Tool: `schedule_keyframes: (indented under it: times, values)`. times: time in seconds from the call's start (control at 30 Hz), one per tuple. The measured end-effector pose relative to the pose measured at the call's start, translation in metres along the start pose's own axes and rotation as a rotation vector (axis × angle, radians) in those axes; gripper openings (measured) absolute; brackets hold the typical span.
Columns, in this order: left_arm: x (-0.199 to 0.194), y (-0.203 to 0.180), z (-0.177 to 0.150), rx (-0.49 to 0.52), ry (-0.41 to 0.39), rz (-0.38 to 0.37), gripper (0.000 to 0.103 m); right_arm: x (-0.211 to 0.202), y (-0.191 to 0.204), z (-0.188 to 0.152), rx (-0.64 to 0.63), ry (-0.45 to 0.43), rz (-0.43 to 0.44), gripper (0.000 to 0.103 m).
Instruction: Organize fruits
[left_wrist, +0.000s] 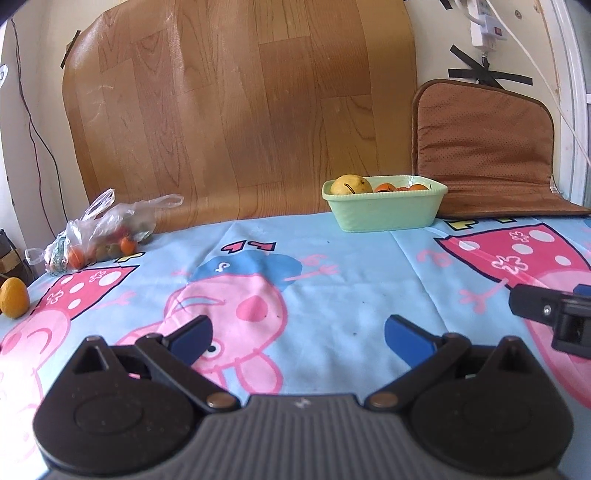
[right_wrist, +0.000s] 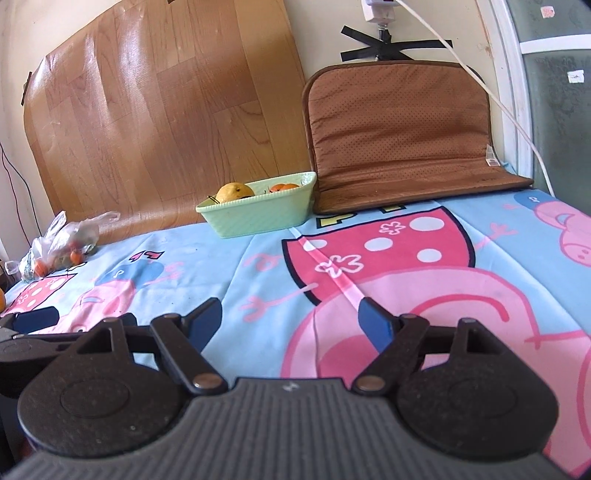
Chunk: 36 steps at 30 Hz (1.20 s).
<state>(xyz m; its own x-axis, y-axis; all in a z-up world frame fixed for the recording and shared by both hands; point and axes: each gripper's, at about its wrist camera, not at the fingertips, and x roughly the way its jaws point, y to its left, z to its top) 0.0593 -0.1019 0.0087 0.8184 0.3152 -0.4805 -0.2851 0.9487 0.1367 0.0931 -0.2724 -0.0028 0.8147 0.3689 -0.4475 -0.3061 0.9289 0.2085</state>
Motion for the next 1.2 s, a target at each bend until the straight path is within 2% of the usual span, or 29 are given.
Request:
schedule_keyframes:
  times: [0.43,0.7,0.97,1.2]
  values:
    - [-0.003,0.002,-0.002,-0.063,0.128,-0.061,0.103,-0.005,-0.001,-0.003,-0.001,0.01,0.011,0.083]
    - [-0.014,0.007,0.002,-0.079,0.115,-0.054,0.103,-0.006,-0.002,-0.004,0.009,0.012,0.009,0.083]
    - [-0.028,0.008,0.007,-0.07,0.052,-0.043,0.103,-0.014,-0.002,-0.002,0.023,0.006,0.018,0.083]
    - [-0.031,0.008,0.007,-0.069,0.047,-0.042,0.103,-0.023,0.001,0.003,0.027,-0.018,0.026,0.083]
